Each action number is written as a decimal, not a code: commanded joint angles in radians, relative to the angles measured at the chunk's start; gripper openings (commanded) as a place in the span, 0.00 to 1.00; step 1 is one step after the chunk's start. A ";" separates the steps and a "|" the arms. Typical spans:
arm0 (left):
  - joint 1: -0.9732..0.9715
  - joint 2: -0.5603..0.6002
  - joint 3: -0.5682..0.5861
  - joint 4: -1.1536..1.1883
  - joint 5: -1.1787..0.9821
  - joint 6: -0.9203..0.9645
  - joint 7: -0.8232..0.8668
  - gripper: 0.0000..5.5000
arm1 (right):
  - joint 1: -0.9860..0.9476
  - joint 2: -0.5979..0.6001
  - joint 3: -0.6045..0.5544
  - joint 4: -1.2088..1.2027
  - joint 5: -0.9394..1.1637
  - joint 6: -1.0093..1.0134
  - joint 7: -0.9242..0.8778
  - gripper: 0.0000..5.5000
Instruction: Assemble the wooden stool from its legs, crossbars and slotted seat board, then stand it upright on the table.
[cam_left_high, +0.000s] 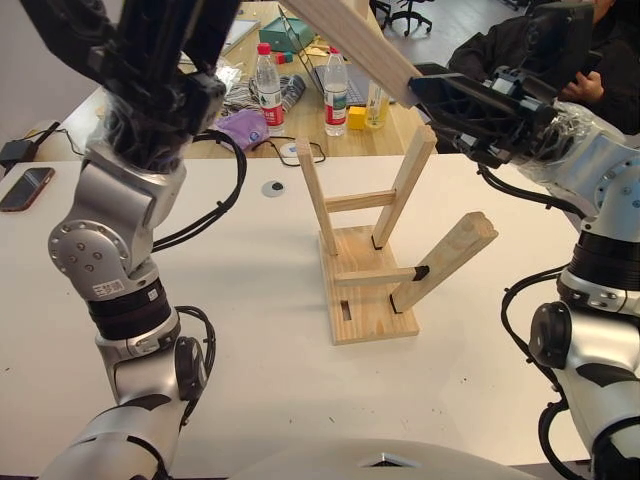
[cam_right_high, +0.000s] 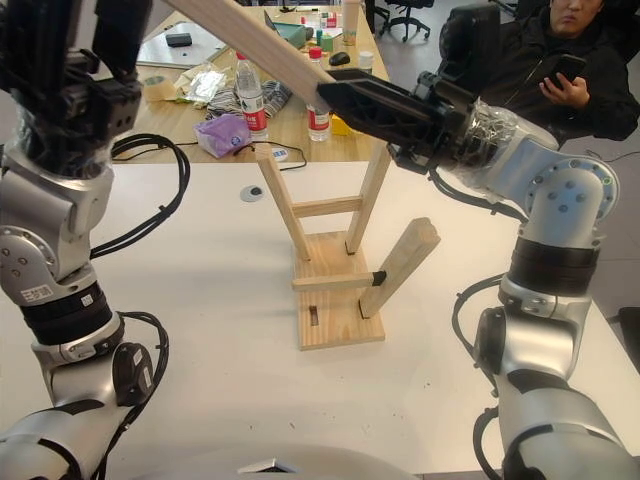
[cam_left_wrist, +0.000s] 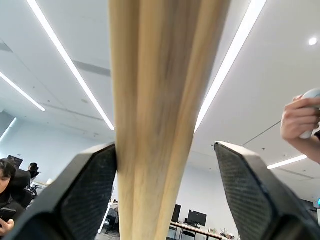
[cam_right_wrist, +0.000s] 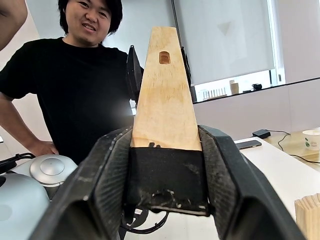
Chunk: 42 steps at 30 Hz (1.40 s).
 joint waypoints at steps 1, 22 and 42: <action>0.007 0.008 0.007 0.003 -0.027 -0.002 -0.007 0.58 | 0.009 -0.014 0.003 -0.005 0.000 0.008 0.004 0.37; 0.004 0.054 0.037 -0.021 -0.007 -0.028 0.009 0.38 | 0.072 -0.085 0.141 -0.127 -0.128 -0.032 0.075 0.59; 0.573 0.127 -0.123 -0.184 0.695 -0.201 -0.303 0.37 | -0.041 -0.222 0.188 0.149 -0.491 -0.308 0.238 0.98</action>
